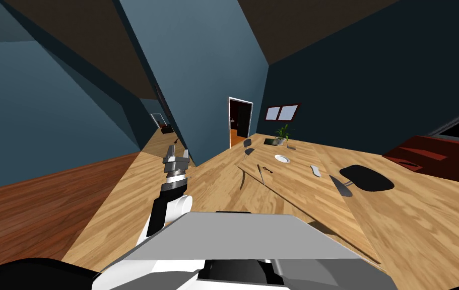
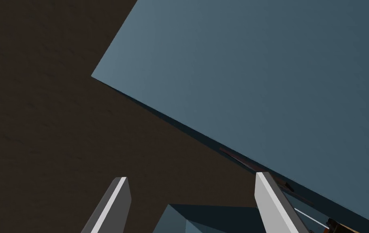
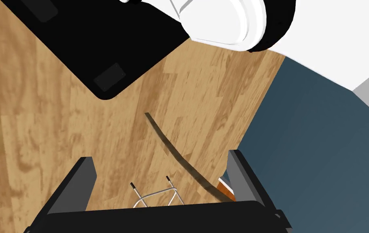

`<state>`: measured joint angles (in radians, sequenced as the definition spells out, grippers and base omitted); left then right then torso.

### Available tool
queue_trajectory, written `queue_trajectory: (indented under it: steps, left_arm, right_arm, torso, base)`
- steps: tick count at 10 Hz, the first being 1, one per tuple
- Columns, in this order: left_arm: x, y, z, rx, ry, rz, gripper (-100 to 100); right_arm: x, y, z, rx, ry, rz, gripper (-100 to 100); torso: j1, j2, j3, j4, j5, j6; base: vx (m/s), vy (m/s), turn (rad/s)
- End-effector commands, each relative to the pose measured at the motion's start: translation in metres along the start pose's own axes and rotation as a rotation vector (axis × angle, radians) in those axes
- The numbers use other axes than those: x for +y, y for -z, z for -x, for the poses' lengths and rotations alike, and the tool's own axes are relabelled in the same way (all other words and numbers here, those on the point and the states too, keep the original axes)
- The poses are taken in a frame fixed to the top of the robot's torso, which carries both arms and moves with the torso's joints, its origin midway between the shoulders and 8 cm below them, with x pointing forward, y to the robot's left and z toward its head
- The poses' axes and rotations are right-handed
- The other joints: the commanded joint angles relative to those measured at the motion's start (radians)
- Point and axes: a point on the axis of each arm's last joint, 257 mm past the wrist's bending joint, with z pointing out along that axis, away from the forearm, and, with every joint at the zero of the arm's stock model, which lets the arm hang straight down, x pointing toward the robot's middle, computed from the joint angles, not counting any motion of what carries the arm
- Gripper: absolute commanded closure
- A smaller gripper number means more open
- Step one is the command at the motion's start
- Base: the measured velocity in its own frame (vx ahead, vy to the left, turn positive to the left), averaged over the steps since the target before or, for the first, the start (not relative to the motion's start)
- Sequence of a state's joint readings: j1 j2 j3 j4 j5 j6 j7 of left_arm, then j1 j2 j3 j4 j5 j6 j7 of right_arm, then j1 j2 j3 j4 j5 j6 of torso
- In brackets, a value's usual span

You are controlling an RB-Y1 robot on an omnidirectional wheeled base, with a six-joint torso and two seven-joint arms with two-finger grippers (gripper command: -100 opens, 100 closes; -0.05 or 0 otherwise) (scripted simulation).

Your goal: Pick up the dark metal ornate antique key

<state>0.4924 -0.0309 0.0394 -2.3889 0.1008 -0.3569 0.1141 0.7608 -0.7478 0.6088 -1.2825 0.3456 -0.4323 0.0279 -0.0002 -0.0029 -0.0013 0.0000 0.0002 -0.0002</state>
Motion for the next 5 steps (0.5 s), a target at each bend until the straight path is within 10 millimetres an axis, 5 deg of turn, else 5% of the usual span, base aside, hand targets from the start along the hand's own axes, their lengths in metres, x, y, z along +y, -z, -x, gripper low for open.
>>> queue_trajectory:
  steps: [1, 2, 3, 5]
  left_arm:
    - [0.000, 0.000, 0.000, 0.000, 0.000, 0.000, 0]
    - [0.000, 0.000, 0.000, 0.000, 0.000, 0.000, 0]
    - [0.000, 0.000, 0.000, 0.000, 0.000, 0.000, 0]
    - [0.000, 0.000, 0.000, 0.000, 0.000, 0.000, 0]
  right_arm:
    - [-0.024, 0.008, -0.007, 0.031, 0.027, -0.048, -100]
    - [-0.028, 0.009, -0.008, 0.034, 0.026, -0.056, -100]
    - [-0.060, 0.028, -0.018, 0.085, 0.084, -0.118, -100]
    - [-0.068, 0.032, -0.021, 0.091, 0.082, -0.136, -100]
  torso:
    - [0.000, 0.000, 0.000, 0.000, 0.000, 0.000]
    - [-0.001, -0.001, 0.000, 0.000, 0.000, 0.001]
    - [-0.001, 0.000, 0.000, 0.000, 0.000, 0.002]
    - [0.000, -0.001, -0.001, 0.000, 0.000, 0.002]
  base:
    - [0.053, 0.026, 0.153]
    - [0.030, 0.008, -0.043]
    - [0.046, 0.037, 0.311]
    - [0.045, 0.020, 0.051]
